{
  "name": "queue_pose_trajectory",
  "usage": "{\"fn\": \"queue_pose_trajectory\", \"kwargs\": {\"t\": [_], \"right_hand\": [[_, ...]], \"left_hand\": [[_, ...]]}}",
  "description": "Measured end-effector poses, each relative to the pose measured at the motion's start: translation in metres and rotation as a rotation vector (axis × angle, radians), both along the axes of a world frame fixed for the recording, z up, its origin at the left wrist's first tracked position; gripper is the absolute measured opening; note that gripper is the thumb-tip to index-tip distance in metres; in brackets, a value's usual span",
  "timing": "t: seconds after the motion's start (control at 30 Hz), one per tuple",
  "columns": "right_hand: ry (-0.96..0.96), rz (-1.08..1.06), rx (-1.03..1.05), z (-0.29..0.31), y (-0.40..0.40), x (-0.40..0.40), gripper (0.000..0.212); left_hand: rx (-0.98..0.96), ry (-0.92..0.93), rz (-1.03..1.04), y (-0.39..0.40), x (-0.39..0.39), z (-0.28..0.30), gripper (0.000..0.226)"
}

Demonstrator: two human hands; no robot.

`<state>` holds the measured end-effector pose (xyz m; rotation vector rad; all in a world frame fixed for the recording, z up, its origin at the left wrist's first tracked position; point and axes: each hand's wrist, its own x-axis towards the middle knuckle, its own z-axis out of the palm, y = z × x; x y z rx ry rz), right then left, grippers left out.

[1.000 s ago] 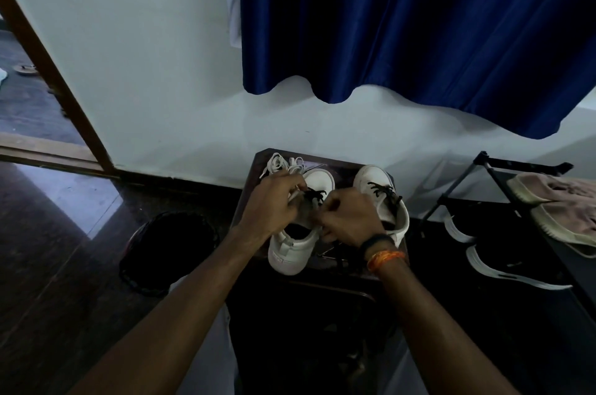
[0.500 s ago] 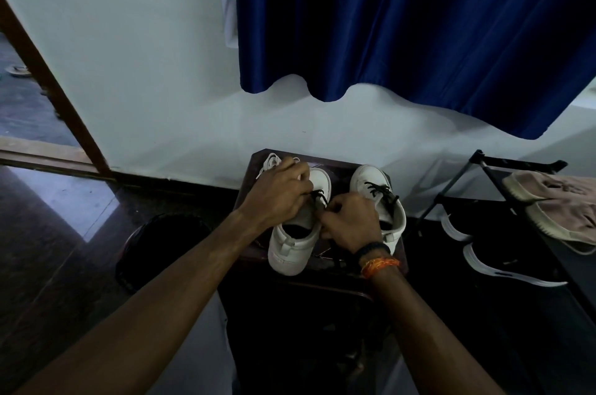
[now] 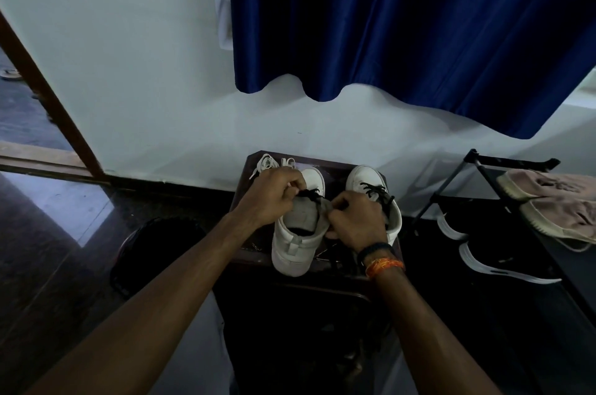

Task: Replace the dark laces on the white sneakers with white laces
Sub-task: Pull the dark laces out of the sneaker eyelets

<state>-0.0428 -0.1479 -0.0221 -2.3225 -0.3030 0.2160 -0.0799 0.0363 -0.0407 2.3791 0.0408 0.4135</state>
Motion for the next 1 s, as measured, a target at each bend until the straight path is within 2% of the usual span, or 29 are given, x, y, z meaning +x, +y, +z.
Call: {"fn": "queue_pose_trajectory", "kwargs": {"t": [0.2, 0.37, 0.43, 0.57, 0.7, 0.83, 0.9, 1.0], "right_hand": [[-0.116, 0.084, -0.150, 0.009, 0.004, -0.002, 0.013], [-0.225, 0.110, -0.150, 0.009, 0.009, 0.001, 0.025], [-0.261, 0.124, -0.144, 0.010, 0.010, 0.003, 0.031], [-0.198, 0.104, -0.132, 0.011, 0.007, 0.003, 0.033], [-0.160, 0.132, -0.143, 0.010, 0.005, 0.006, 0.040], [-0.154, 0.137, -0.124, 0.011, 0.004, 0.007, 0.041], [-0.144, 0.125, -0.121, 0.010, 0.005, 0.007, 0.041], [-0.121, 0.146, -0.131, 0.010, 0.007, 0.009, 0.046]], "left_hand": [[0.235, 0.046, -0.116, -0.003, 0.006, 0.000, 0.038], [0.271, 0.036, -0.099, -0.005, 0.010, -0.001, 0.017], [0.236, 0.017, -0.098, -0.004, 0.012, -0.002, 0.014], [0.086, 0.028, -0.002, -0.008, 0.012, 0.001, 0.016], [-0.093, 0.009, 0.213, -0.019, 0.009, -0.001, 0.022], [-0.256, 0.012, 0.467, -0.020, 0.014, -0.006, 0.012], [-0.279, -0.006, 0.413, -0.020, 0.017, -0.005, 0.010], [-0.216, 0.009, 0.203, -0.016, 0.015, 0.001, 0.018]]}}
